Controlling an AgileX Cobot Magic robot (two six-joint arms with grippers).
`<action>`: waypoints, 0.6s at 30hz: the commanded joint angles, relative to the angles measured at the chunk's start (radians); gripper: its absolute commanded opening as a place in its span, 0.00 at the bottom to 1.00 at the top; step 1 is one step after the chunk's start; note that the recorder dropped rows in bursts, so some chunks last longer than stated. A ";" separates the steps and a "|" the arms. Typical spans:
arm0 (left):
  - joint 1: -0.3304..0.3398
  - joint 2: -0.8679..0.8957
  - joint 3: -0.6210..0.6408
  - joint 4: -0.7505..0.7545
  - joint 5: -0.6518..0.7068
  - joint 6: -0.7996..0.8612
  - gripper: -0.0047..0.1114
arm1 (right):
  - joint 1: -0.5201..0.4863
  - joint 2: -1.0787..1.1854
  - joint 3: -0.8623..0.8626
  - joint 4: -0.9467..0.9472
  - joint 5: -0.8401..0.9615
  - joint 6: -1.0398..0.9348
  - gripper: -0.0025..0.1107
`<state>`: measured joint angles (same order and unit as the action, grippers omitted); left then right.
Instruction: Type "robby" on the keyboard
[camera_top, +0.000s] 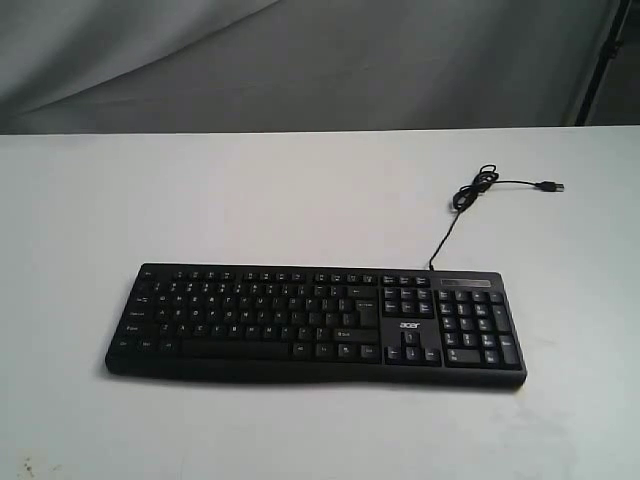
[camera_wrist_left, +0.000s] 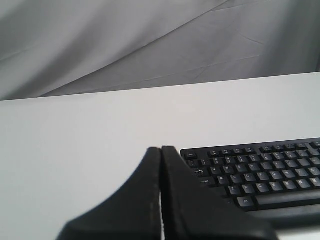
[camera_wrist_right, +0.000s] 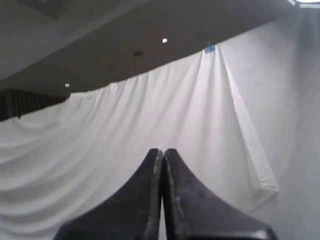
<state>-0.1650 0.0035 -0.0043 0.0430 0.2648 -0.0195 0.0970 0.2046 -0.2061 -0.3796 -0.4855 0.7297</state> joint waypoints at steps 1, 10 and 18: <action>-0.006 -0.003 0.004 0.005 -0.005 -0.003 0.04 | -0.007 0.233 -0.153 -0.212 0.045 0.178 0.02; -0.006 -0.003 0.004 0.005 -0.005 -0.003 0.04 | -0.007 0.757 -0.629 -1.111 -0.042 0.916 0.02; -0.006 -0.003 0.004 0.005 -0.005 -0.003 0.04 | -0.007 1.035 -0.993 -1.365 -0.007 1.052 0.02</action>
<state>-0.1650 0.0035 -0.0043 0.0430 0.2648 -0.0195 0.0970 1.1942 -1.1109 -1.7079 -0.5246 1.8093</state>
